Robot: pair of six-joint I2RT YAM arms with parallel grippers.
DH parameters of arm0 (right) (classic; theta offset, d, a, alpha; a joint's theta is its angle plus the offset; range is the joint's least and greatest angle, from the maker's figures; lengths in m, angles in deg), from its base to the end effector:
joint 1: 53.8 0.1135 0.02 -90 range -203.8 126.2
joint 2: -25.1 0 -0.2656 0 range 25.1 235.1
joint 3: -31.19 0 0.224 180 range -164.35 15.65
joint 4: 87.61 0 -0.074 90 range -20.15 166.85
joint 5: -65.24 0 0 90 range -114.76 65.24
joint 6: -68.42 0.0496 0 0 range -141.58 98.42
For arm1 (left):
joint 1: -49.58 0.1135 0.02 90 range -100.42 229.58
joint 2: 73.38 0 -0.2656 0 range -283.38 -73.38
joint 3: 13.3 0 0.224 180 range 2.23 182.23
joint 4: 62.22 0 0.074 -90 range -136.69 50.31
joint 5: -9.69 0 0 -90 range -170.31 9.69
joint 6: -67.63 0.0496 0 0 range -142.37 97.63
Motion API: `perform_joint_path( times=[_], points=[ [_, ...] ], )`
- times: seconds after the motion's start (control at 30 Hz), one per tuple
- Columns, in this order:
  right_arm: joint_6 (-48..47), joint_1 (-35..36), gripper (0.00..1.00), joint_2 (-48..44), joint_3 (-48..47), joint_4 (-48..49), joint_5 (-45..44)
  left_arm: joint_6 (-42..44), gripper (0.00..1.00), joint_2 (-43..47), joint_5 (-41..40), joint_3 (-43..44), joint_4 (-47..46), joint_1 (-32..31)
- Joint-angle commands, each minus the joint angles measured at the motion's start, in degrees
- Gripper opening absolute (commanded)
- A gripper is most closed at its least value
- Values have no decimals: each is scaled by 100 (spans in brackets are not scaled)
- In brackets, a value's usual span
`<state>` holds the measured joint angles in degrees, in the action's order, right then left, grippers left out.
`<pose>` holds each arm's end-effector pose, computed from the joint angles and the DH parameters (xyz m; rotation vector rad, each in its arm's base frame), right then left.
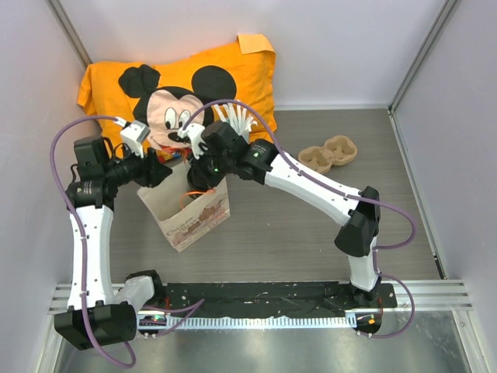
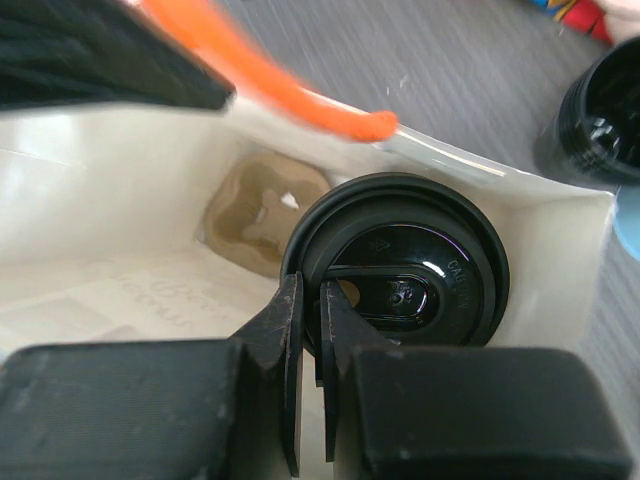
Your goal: Pack the takeout coffee
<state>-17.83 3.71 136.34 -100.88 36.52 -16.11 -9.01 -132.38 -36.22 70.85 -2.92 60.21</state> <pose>0.2227 0.3636 0.3701 -1.1101 1.9918 0.7521 0.1800 -0.0013 0.3748 0.4735 1.9755 -0.5679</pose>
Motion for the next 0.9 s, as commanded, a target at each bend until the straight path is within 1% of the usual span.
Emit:
perform_joint_path(
  times=[0.0, 0.03, 0.1, 0.13, 0.23, 0.43, 0.6, 0.67, 0.77, 0.8, 0.87],
  points=[
    [-23, 5, 1, -287, 244, 140, -108, -387, 42, 108, 213, -68, -413, 26],
    [-23, -4, 1, -287, 280, 140, -117, -422, 39, 108, 248, -77, -456, 27],
    [-15, 5, 1, -278, 350, 131, -100, -536, 34, 100, 301, -112, -501, 18],
    [-6, 5, 1, -296, 368, 140, -100, -563, 27, 91, 327, -121, -536, 18],
    [-6, -4, 1, -375, 394, 140, -161, -660, 20, 73, 371, -173, -589, -26],
    [-6, -232, 1, -656, 385, 123, -161, -1019, 13, 21, 556, -340, -782, -140],
    [38, -504, 1, -1050, 683, 61, 31, -1292, 5, -199, 819, -183, -843, -360],
    [64, -601, 1, -1166, 781, 52, 128, -1756, 4, -243, 872, -77, -966, -448],
    [65, -750, 1, -1368, 965, 43, 243, -2074, 3, -375, 715, 63, -1177, -825],
    [39, -777, 1, -1412, 1070, 9, 260, -2127, 3, -419, 523, 99, -1230, -1157],
    [38, -838, 1, -1543, 1176, -9, 304, -2285, 3, -603, 407, 221, -1318, -1431]
  ],
)
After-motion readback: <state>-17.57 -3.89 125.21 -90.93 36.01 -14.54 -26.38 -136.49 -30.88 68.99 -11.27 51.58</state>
